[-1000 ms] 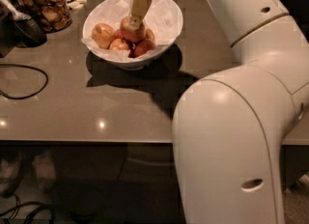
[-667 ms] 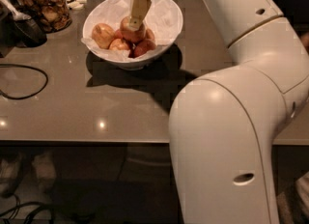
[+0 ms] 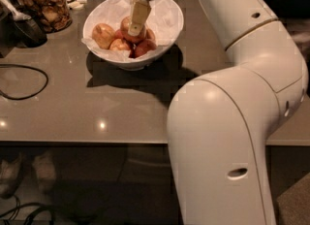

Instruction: Pick apple from white bowl

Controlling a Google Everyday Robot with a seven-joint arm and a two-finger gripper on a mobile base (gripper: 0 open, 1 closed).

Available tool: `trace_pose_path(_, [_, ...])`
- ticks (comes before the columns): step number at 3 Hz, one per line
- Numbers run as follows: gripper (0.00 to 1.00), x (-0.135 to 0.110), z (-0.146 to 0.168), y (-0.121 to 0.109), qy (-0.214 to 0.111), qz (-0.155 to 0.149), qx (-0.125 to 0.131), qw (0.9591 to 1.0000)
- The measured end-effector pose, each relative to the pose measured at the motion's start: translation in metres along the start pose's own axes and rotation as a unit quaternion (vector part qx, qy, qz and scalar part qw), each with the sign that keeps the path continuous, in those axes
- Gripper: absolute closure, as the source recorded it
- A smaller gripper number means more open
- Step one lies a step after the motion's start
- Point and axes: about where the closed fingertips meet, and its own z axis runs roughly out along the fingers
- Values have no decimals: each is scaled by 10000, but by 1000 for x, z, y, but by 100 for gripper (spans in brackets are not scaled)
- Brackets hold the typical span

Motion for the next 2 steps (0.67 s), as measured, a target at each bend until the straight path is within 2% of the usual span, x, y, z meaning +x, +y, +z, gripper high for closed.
trace_pose_path(2, [31,3,16,4,-6,38,-183,9998])
